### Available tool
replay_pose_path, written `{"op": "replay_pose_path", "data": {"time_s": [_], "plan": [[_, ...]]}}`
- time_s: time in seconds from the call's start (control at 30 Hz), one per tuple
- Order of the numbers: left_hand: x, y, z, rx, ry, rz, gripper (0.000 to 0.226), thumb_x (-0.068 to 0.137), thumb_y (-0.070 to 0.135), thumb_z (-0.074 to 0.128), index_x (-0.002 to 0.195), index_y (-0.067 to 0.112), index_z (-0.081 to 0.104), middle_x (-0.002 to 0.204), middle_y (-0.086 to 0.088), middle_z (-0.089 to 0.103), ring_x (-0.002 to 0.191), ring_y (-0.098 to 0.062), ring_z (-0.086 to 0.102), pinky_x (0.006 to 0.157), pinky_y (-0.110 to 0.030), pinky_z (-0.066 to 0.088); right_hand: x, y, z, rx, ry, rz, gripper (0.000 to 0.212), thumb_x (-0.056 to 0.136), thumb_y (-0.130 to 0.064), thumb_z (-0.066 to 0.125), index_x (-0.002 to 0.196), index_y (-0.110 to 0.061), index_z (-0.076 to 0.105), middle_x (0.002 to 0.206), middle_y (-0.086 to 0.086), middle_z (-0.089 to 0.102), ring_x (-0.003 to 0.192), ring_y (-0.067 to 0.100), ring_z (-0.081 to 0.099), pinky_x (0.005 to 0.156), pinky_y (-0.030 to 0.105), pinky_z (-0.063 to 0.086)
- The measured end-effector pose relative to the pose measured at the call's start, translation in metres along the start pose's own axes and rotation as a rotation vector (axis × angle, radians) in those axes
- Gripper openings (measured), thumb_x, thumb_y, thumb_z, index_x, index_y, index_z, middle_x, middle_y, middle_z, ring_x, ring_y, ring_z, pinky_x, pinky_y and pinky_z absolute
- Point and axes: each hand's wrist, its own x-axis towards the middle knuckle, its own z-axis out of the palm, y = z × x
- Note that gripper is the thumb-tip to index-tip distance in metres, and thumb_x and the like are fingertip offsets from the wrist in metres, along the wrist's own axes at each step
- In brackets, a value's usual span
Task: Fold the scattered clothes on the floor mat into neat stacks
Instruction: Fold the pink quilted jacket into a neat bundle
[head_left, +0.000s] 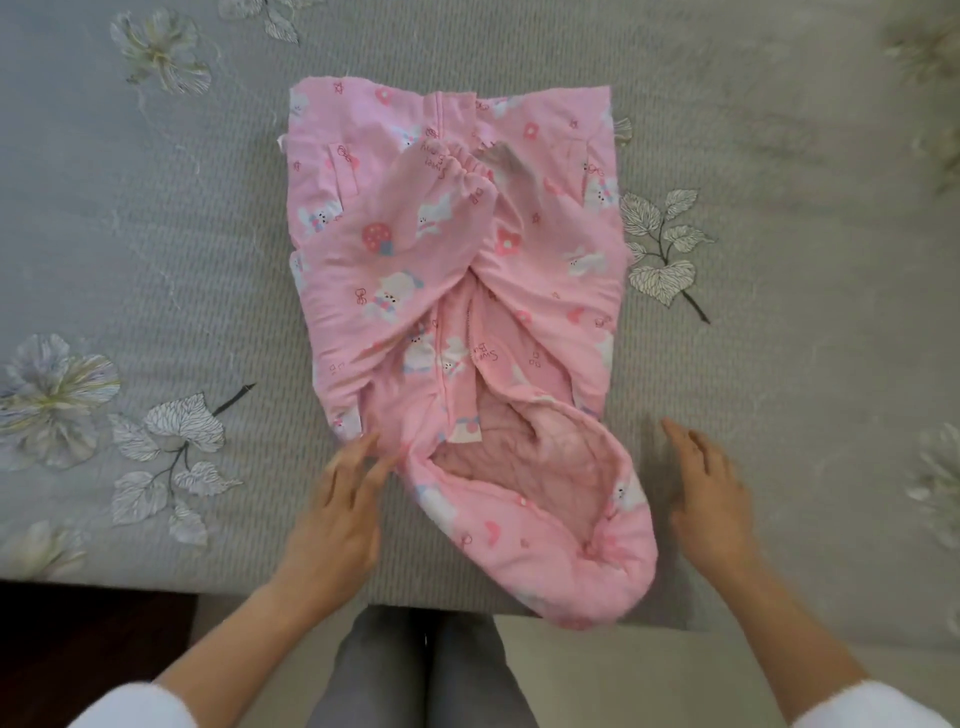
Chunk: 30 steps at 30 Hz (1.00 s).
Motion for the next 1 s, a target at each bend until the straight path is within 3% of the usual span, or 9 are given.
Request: {"op": "replay_pose_path", "data": {"time_s": [0.13, 0.27, 0.33, 0.43, 0.53, 0.67, 0.8, 0.93, 1.0], "plan": [[-0.018, 0.013, 0.022, 0.062, -0.114, 0.046, 0.086, 0.063, -0.001, 0.064, 0.141, 0.021, 0.035, 0.144, -0.028, 0.036, 0.135, -0.038, 0.027, 0.109, -0.045, 0.032, -0.034, 0.012, 0.018, -0.188, -0.118, -0.169, 0.105, 0.081, -0.024, 0.069, 0.146, -0.035, -0.013, 0.160, 0.011, 0.010, 0.145, 0.030, 0.019, 0.108, 0.048, 0.027], [0.005, 0.019, 0.019, -0.033, -0.118, 0.024, 0.055, 0.072, 0.019, 0.072, 0.126, 0.018, 0.061, 0.146, -0.026, 0.036, 0.140, -0.039, 0.023, 0.113, -0.047, 0.025, -0.046, -0.020, 0.013, -0.299, -0.017, -0.553, 0.083, 0.053, -0.030, 0.090, 0.130, -0.028, 0.058, 0.136, 0.023, 0.051, 0.124, 0.042, 0.051, 0.092, 0.056, 0.044], [0.017, 0.015, 0.015, -0.097, -0.217, 0.027, 0.045, 0.079, 0.015, 0.068, 0.123, 0.018, 0.064, 0.151, -0.021, 0.030, 0.144, -0.033, 0.011, 0.114, -0.049, 0.026, -0.053, -0.033, 0.003, -0.178, -0.029, -0.626, 0.057, 0.058, -0.023, 0.086, 0.112, -0.021, 0.070, 0.136, 0.019, 0.053, 0.124, 0.038, 0.052, 0.097, 0.054, 0.042], [0.024, 0.004, 0.003, -0.285, -0.402, -0.018, 0.045, 0.089, 0.022, 0.062, 0.133, 0.027, 0.053, 0.158, -0.004, 0.019, 0.147, -0.017, 0.005, 0.115, -0.035, 0.025, -0.059, -0.046, -0.019, 0.388, -0.225, -0.429, 0.021, 0.073, -0.008, 0.067, 0.093, -0.008, 0.073, 0.109, 0.009, 0.070, 0.101, 0.023, 0.065, 0.085, 0.038, 0.050], [0.027, -0.004, -0.024, -0.432, -0.559, -0.130, 0.050, 0.080, 0.062, 0.060, 0.128, 0.047, 0.051, 0.140, 0.018, 0.049, 0.133, -0.004, 0.040, 0.102, -0.026, 0.040, -0.056, -0.062, -0.046, 0.786, -0.396, -0.210, 0.017, 0.066, -0.025, 0.062, 0.056, -0.011, 0.061, 0.061, -0.004, 0.058, 0.060, 0.008, 0.053, 0.060, 0.024, 0.039], [0.021, -0.003, -0.054, -0.702, -0.688, -0.265, 0.047, 0.071, 0.077, 0.057, 0.112, 0.054, 0.060, 0.109, 0.035, 0.063, 0.106, 0.013, 0.056, 0.089, -0.014, 0.043, -0.036, -0.086, -0.072, 1.061, -0.653, -0.099, 0.038, 0.057, -0.032, 0.072, 0.084, -0.006, 0.072, 0.093, 0.006, 0.074, 0.086, 0.019, 0.069, 0.076, 0.025, 0.052], [0.023, -0.004, -0.068, -0.903, -0.501, -0.363, 0.034, 0.081, 0.059, 0.059, 0.109, 0.043, 0.066, 0.107, 0.020, 0.069, 0.102, 0.005, 0.062, 0.083, -0.013, 0.048, 0.002, -0.118, -0.085, 1.053, -0.407, -0.103, 0.042, 0.063, -0.026, 0.082, 0.100, -0.013, 0.066, 0.100, 0.008, 0.072, 0.088, 0.019, 0.068, 0.074, 0.035, 0.053], [0.047, 0.007, -0.071, -0.973, -0.117, -0.579, 0.025, 0.082, 0.048, 0.061, 0.079, 0.026, 0.073, 0.065, 0.016, 0.068, 0.062, 0.004, 0.063, 0.052, -0.010, 0.044, 0.044, -0.147, -0.082, 1.127, -0.106, 0.003, 0.028, 0.079, -0.032, 0.074, 0.098, -0.016, 0.060, 0.085, 0.002, 0.070, 0.067, 0.006, 0.065, 0.051, 0.016, 0.046], [0.059, 0.015, -0.065, -0.741, 0.132, -0.627, 0.030, 0.091, 0.042, 0.056, 0.110, 0.019, 0.062, 0.094, 0.011, 0.067, 0.090, -0.007, 0.063, 0.072, -0.023, 0.049, 0.059, -0.160, -0.069, 1.001, -0.014, 0.066, 0.025, 0.083, -0.035, 0.070, 0.098, -0.020, 0.057, 0.084, -0.002, 0.065, 0.073, 0.010, 0.063, 0.055, 0.022, 0.046]]}}
